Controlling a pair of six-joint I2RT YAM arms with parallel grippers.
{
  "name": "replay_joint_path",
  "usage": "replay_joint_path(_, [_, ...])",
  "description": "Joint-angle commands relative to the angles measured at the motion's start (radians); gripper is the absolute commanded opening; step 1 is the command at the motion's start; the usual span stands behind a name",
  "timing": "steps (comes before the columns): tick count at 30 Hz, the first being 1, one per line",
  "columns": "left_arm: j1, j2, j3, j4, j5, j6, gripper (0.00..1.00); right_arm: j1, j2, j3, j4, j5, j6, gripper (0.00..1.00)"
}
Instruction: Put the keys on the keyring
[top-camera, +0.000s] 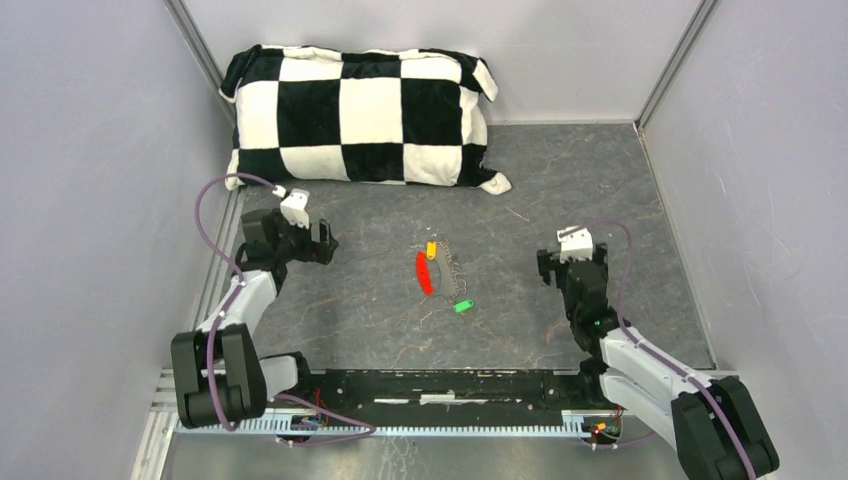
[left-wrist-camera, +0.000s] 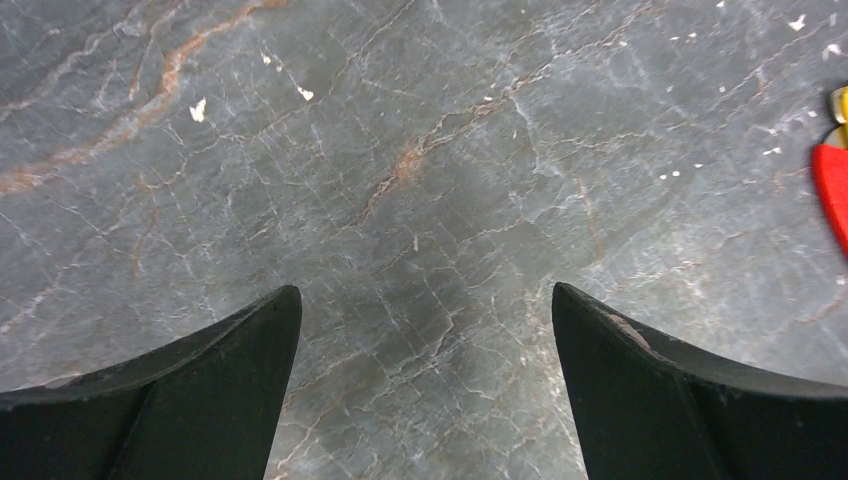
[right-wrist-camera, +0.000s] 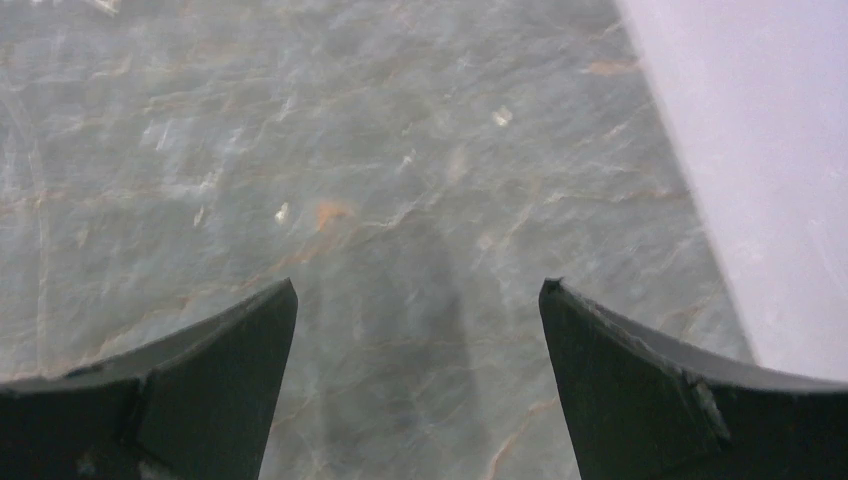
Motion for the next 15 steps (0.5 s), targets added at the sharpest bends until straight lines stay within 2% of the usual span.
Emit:
replay_joint_path(1, [0.010, 0.024, -0.118, 0.451, -0.002, -0.076, 1.00, -0.017, 0.049, -0.126, 0.510, 0.218, -0.085, 0.98])
replay_joint_path(5, [0.012, 0.034, -0.219, 0.681, -0.009, -0.114, 1.00, -0.028, 0.229, -0.108, 0.640, 0.254, -0.111, 0.98])
replay_joint_path(9, [0.012, 0.063, -0.284, 0.897, -0.014, -0.160, 1.00, -0.048, 0.360, -0.100, 0.780, 0.227, -0.155, 0.98])
replay_joint_path(13, [0.009, 0.164, -0.317, 1.085, 0.007, -0.231, 1.00, -0.077, 0.414, -0.080, 0.802, 0.170, -0.108, 0.98])
replay_joint_path(15, [0.008, 0.240, -0.345, 1.244, -0.017, -0.249, 1.00, -0.084, 0.453, -0.103, 0.884, 0.167, -0.105, 0.98])
